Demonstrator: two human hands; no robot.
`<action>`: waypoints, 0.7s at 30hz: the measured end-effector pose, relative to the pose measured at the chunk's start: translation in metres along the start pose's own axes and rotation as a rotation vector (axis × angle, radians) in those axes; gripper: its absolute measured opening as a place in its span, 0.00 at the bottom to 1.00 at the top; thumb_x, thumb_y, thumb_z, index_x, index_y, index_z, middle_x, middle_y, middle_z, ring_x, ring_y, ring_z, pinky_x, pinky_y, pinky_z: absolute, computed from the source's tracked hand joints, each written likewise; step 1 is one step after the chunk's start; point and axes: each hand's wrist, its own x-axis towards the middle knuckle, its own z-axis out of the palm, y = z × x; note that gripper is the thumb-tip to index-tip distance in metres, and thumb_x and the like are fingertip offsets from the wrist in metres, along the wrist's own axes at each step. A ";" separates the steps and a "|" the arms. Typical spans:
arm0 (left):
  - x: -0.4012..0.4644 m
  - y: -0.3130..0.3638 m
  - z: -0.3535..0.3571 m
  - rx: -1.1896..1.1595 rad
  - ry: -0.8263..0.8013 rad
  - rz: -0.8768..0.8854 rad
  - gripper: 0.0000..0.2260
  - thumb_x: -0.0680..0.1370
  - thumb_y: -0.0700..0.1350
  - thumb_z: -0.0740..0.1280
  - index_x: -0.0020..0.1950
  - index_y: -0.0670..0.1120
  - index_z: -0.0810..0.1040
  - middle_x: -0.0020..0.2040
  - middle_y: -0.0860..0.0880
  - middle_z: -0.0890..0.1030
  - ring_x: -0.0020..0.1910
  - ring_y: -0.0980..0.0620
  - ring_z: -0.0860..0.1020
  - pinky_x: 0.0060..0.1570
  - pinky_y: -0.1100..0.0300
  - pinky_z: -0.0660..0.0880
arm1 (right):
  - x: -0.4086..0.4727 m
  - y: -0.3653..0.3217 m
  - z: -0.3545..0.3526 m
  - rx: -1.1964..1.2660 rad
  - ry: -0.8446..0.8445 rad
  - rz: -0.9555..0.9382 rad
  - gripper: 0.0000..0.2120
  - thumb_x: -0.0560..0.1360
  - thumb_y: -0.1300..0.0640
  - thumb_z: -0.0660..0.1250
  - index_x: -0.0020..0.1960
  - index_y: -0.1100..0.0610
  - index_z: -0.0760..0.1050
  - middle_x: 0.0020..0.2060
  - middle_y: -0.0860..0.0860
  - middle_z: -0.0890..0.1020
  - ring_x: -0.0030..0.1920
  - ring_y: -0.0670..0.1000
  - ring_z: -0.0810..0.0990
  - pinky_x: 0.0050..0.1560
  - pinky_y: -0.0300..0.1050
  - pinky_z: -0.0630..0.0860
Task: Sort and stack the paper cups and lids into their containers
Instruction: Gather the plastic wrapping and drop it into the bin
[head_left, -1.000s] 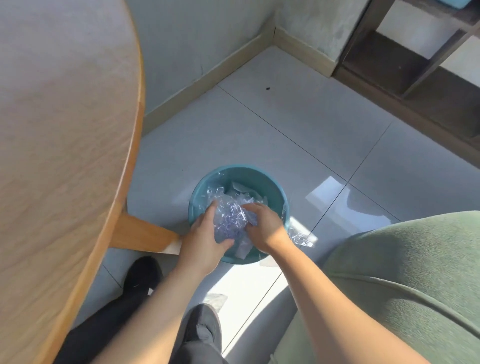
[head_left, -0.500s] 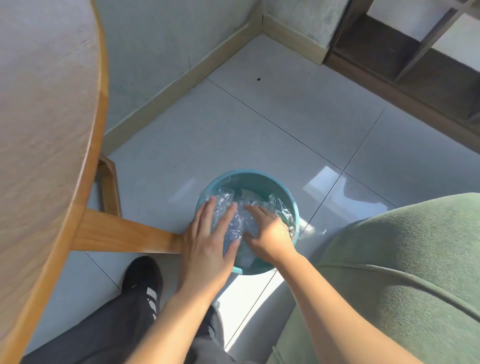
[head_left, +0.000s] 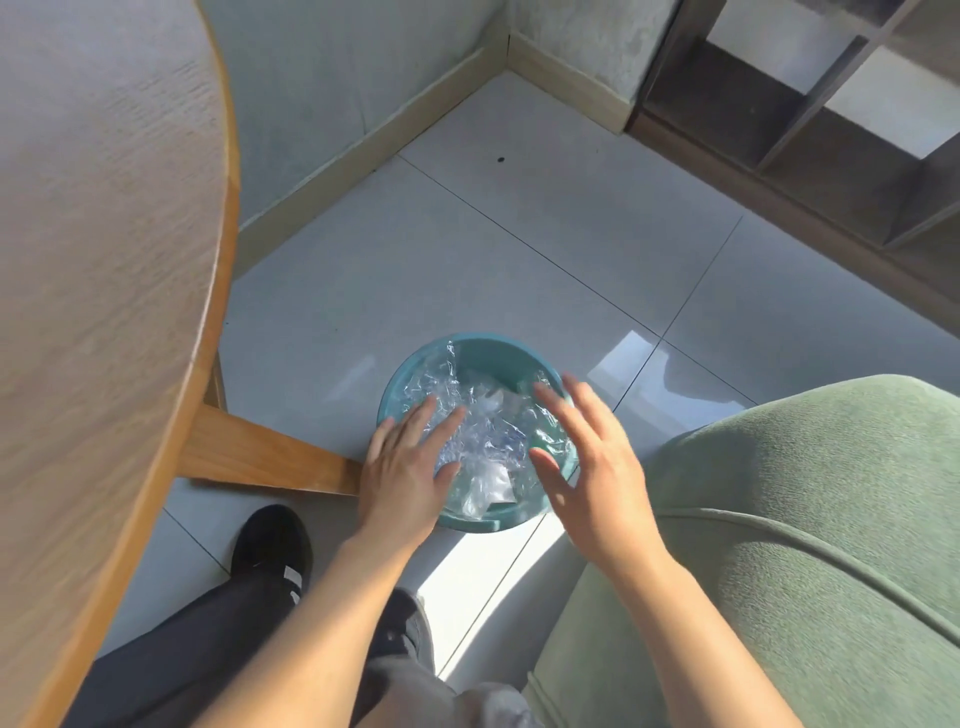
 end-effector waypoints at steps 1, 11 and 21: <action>-0.001 0.000 0.001 -0.015 0.010 0.002 0.31 0.77 0.46 0.77 0.78 0.55 0.71 0.80 0.47 0.68 0.76 0.44 0.71 0.78 0.49 0.56 | -0.004 0.000 -0.001 -0.031 -0.001 0.113 0.34 0.80 0.52 0.72 0.81 0.42 0.62 0.82 0.49 0.62 0.79 0.53 0.65 0.75 0.49 0.66; -0.012 -0.008 -0.005 -0.014 0.079 0.070 0.24 0.84 0.55 0.60 0.81 0.57 0.66 0.83 0.48 0.62 0.81 0.46 0.63 0.76 0.49 0.57 | -0.002 -0.011 0.050 0.151 -0.415 0.100 0.41 0.82 0.51 0.68 0.83 0.35 0.45 0.85 0.45 0.45 0.84 0.52 0.52 0.80 0.52 0.59; 0.003 -0.011 0.009 0.224 -0.037 0.015 0.28 0.83 0.51 0.68 0.82 0.59 0.64 0.81 0.49 0.67 0.83 0.46 0.57 0.80 0.40 0.41 | 0.040 0.013 0.099 0.096 -0.502 0.135 0.39 0.81 0.49 0.71 0.83 0.39 0.52 0.84 0.53 0.51 0.83 0.57 0.56 0.74 0.59 0.69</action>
